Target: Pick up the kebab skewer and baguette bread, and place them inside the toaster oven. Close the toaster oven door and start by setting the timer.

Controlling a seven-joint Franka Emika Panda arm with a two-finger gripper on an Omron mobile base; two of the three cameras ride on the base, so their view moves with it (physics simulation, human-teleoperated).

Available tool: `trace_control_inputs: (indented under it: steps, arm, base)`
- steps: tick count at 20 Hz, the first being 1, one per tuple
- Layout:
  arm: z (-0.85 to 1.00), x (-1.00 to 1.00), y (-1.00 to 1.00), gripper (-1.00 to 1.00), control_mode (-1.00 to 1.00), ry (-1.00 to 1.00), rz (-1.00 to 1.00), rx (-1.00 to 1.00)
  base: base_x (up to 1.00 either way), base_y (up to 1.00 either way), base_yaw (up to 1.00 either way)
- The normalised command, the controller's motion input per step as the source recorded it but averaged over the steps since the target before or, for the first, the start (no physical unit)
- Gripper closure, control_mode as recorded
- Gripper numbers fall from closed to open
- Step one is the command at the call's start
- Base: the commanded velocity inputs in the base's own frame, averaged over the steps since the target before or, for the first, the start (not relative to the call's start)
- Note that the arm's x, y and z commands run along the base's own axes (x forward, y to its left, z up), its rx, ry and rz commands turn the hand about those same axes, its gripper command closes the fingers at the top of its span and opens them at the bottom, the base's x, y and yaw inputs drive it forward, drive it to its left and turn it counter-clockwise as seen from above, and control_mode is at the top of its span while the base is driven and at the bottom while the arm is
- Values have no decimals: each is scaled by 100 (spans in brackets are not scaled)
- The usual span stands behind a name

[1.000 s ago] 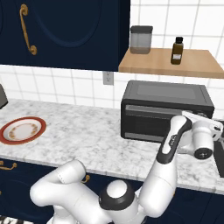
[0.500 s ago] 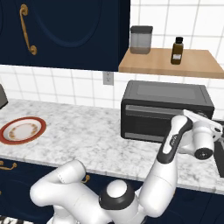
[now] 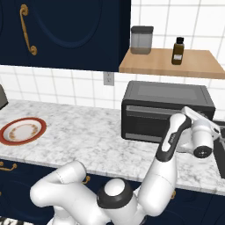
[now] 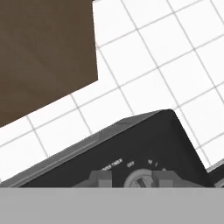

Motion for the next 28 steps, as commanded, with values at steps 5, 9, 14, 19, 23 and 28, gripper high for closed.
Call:
trace_control_inputs:
  steps: [5, 9, 14, 19, 23, 28]
  arm:
    - [-22, 0, 11, 100, -100, -1, 0, 21]
    - [-28, -1, 0, 100, -100, -4, 0, 19]
    - [-32, 0, 3, 100, -100, -7, 0, 20]
    - [-25, 21, 38, 100, -100, -3, 0, 22]
    - [-7, 39, 35, 100, -100, -1, 0, 18]
    - [0, 49, 10, 100, -100, 0, 0, 17]
  base:
    - [0, 0, 0]
    - [0, 0, 0]
    - [0, 0, 0]
    - [0, 0, 0]
    - [0, 0, 0]
    - [0, 0, 0]
